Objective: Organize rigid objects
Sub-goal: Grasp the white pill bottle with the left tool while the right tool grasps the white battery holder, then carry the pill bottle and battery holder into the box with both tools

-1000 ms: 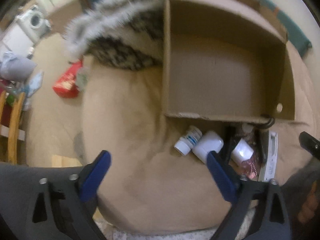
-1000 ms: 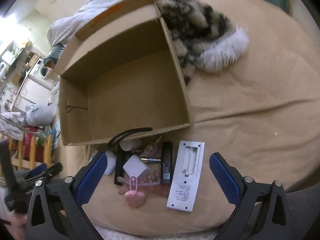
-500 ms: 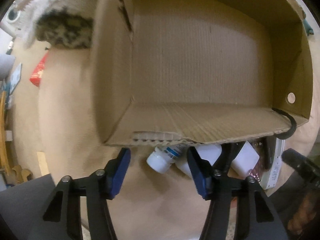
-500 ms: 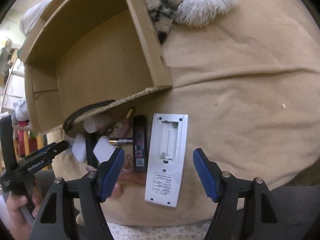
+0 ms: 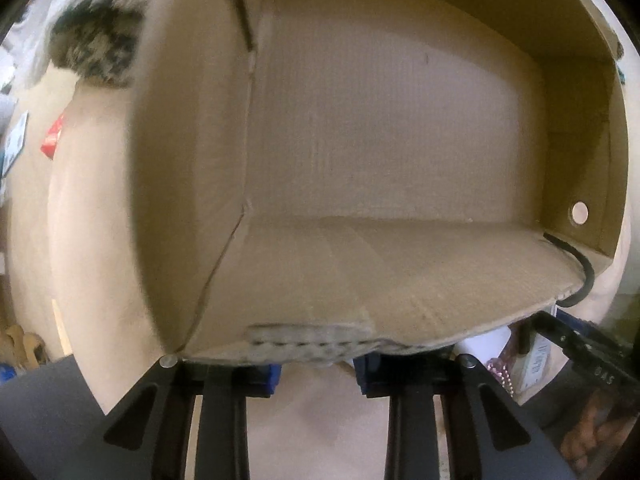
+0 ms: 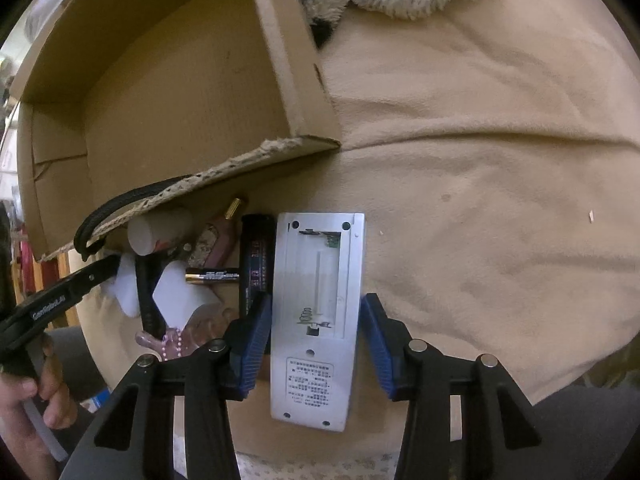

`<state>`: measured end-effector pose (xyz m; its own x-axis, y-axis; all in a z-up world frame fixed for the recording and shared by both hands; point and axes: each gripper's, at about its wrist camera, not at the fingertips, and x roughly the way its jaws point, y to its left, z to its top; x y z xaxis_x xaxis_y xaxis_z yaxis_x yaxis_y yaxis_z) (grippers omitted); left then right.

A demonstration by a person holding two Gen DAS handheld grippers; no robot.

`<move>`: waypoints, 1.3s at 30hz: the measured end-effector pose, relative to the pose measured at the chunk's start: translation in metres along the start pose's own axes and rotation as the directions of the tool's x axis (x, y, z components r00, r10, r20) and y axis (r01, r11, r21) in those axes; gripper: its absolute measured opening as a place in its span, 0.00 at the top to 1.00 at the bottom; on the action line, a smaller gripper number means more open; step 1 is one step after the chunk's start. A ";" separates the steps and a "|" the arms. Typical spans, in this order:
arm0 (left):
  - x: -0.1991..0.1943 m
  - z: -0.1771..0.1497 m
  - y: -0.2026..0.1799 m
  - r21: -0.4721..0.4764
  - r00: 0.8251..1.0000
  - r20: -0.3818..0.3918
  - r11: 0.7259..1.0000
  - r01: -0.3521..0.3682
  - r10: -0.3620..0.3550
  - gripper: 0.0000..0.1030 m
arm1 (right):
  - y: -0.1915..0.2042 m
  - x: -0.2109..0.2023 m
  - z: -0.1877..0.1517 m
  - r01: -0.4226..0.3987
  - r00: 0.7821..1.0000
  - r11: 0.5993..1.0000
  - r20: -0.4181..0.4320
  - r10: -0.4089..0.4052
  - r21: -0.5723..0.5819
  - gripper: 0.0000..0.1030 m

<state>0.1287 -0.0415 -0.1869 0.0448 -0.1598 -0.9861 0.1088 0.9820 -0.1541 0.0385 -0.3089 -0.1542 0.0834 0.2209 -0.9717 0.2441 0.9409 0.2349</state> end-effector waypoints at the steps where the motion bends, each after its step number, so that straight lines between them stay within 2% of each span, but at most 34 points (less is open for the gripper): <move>1: 0.000 0.000 0.002 -0.014 1.000 -0.002 1.000 0.000 0.000 0.76 | 0.004 -0.001 0.003 0.011 1.000 1.000 0.001 -0.011 -0.017 0.53; 4: 0.001 -0.006 0.010 -0.060 1.000 -0.010 0.998 0.001 -0.002 0.76 | 0.012 -0.004 0.014 0.047 0.999 0.998 0.025 -0.046 -0.040 0.53; 7: 0.002 -0.012 0.015 -0.067 1.000 -0.028 0.998 -0.001 0.000 0.76 | 0.014 -0.011 0.024 0.084 0.995 0.996 0.064 -0.082 -0.031 0.53; 10: 0.005 -0.010 0.019 -0.079 0.999 -0.044 0.997 0.004 -0.008 0.76 | 0.020 -0.004 0.027 0.089 0.995 0.995 0.034 -0.088 -0.032 0.53; 15: 0.019 -0.018 0.010 -0.053 0.999 -0.050 0.998 -0.024 0.022 0.76 | 0.039 0.011 0.030 0.143 0.990 0.986 0.011 -0.143 -0.084 0.52; 18: 0.015 -0.037 -0.001 -0.039 0.998 -0.044 0.998 -0.042 0.041 0.77 | 0.049 0.022 0.033 0.151 0.988 0.985 -0.002 -0.152 -0.086 0.52; 21: 0.013 -0.045 -0.014 -0.023 0.997 -0.034 0.997 -0.072 0.071 0.77 | 0.045 0.014 0.034 0.122 0.992 0.991 0.024 -0.121 -0.057 0.54; 23: 0.012 -0.050 -0.015 -0.032 0.997 -0.028 0.996 -0.078 0.077 0.77 | 0.047 0.002 0.036 0.127 0.990 0.991 0.074 -0.123 -0.049 0.55; 26: -0.001 -0.055 -0.009 -0.095 0.998 -0.020 0.993 -0.064 0.062 0.77 | 0.055 -0.010 0.033 0.093 0.991 0.995 0.104 -0.089 -0.041 0.56; 29: -0.012 -0.062 -0.006 -0.170 0.999 0.024 0.985 -0.031 0.036 0.77 | 0.071 -0.021 0.025 0.065 0.991 0.995 0.121 -0.057 -0.070 0.56; 33: -0.022 -0.077 -0.014 -0.165 0.997 0.069 0.986 -0.025 0.037 0.77 | 0.095 -0.032 0.019 0.016 0.992 0.994 0.123 -0.002 -0.112 0.56; 36: -0.034 -0.078 -0.022 -0.162 0.995 0.089 0.987 -0.020 0.034 0.77 | 0.116 -0.045 0.007 -0.015 0.990 0.990 0.135 0.035 -0.142 0.56; 39: -0.050 -0.075 -0.022 -0.160 0.991 0.128 0.987 -0.012 0.033 0.77 | 0.119 -0.057 -0.005 -0.039 0.984 0.986 0.163 0.065 -0.161 0.56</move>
<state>0.0499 -0.0475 -0.1384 0.1749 -0.1390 -0.9747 -0.0524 0.9873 -0.1502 0.0580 -0.2082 -0.0706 0.2557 0.2371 -0.9372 0.0819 0.9607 0.2653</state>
